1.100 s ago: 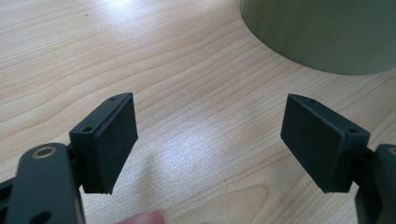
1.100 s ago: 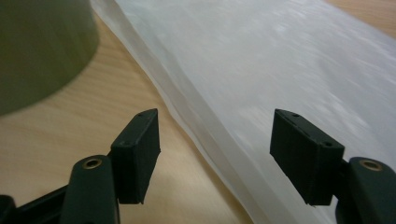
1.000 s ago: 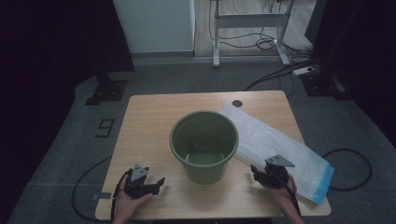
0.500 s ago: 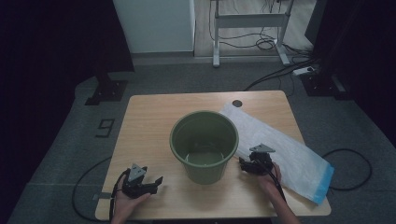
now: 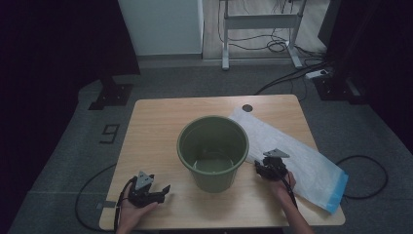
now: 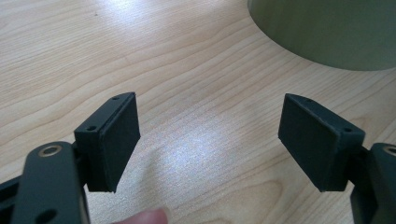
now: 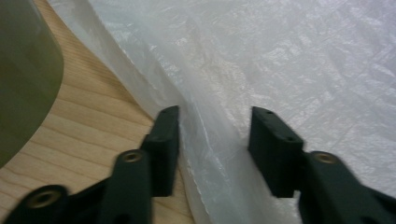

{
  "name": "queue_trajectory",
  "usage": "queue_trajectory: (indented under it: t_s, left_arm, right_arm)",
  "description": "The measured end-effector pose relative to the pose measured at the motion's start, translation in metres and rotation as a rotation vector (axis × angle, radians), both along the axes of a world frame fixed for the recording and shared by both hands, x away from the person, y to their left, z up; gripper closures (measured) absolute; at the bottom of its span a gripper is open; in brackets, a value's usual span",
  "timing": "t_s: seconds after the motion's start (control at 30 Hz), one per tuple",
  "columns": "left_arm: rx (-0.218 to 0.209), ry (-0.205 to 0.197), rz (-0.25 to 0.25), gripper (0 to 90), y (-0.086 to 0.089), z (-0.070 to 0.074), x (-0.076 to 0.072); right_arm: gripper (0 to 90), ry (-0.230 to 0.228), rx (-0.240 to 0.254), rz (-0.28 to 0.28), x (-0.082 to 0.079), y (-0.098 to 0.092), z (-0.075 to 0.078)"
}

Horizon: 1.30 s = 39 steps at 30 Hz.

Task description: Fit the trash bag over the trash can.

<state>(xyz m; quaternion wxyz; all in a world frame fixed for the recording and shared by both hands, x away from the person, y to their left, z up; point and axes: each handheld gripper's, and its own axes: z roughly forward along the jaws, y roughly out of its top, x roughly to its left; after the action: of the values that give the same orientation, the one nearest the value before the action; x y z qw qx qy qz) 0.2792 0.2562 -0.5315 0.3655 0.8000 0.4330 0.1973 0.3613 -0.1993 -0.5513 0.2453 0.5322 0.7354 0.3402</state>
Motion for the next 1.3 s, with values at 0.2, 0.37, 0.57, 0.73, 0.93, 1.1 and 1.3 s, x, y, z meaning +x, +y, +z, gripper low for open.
queue_trajectory:
  t_s: [0.2,0.37,0.57,0.73,0.93,1.1,1.3]
  left_arm:
    - [0.011,0.007,0.0,20.4,0.0,-0.002,0.0]
    - [0.018,0.008,0.0,20.4,-0.001,-0.002,0.001]
    - [0.021,0.012,0.001,20.4,-0.001,-0.004,0.001]
    - [0.027,0.01,-0.004,20.4,-0.003,-0.003,0.0]
    - [0.031,0.013,-0.005,20.4,-0.004,-0.004,0.0]
    - [0.031,0.013,-0.004,20.3,-0.004,-0.004,0.0]
    - [0.032,0.013,-0.005,20.3,-0.005,-0.004,0.0]
  right_arm:
    - [80.4,-0.006,-0.017,0.015,0.0,-0.004,0.001]
    - [88.4,0.001,0.015,0.011,0.002,-0.009,0.0]
    - [88.8,-0.063,0.169,-0.023,-0.005,-0.03,0.013]
    - [88.8,-0.146,0.243,-0.017,-0.015,-0.04,0.037]
    - [88.9,-0.233,0.347,-0.029,-0.024,-0.052,0.069]
    - [88.9,-0.309,0.376,-0.02,-0.033,-0.057,0.096]
    - [88.9,-0.396,0.422,0.007,-0.047,-0.061,0.135]
